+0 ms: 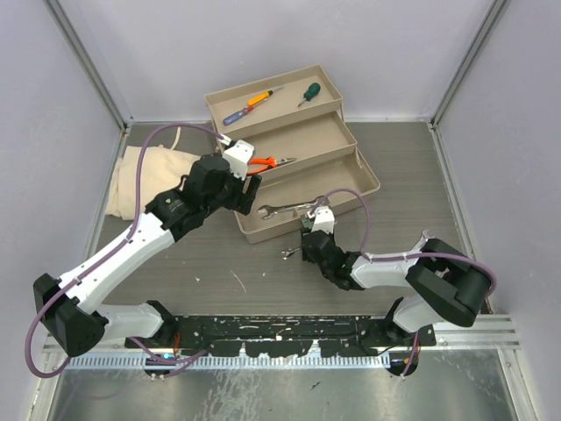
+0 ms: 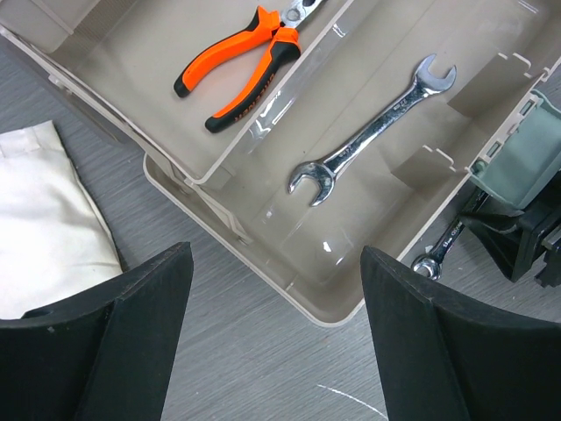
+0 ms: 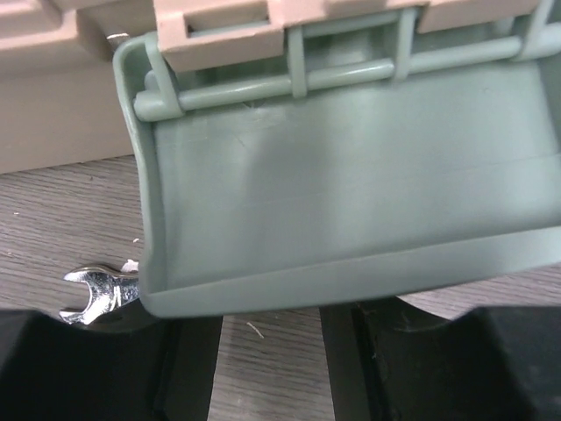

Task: Sort the tools into containers
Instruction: Move the wrench to the center of the board.

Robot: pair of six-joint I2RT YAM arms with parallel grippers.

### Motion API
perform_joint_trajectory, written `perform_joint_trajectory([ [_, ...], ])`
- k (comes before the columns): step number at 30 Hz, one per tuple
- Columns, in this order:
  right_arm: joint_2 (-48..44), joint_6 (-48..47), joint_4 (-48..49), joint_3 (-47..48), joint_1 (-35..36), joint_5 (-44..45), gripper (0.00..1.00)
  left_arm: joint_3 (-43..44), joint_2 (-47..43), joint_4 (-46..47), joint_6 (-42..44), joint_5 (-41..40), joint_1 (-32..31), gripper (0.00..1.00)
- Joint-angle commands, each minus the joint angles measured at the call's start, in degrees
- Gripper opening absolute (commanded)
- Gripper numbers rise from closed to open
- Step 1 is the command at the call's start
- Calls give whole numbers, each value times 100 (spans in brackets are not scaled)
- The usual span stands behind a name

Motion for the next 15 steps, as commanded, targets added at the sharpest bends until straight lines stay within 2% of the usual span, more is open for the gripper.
perform_joint_trajectory([
  [1, 119, -290, 994, -100, 18, 39, 50, 56, -190, 100, -44, -86, 26, 78],
  [6, 340, -371, 974, 14, 16, -1, 50, 68, -178, 62, -16, -111, 23, 78],
  [15, 567, 125, 176, 122, 20, -282, 47, -40, -345, 25, -107, -173, 28, 78],
])
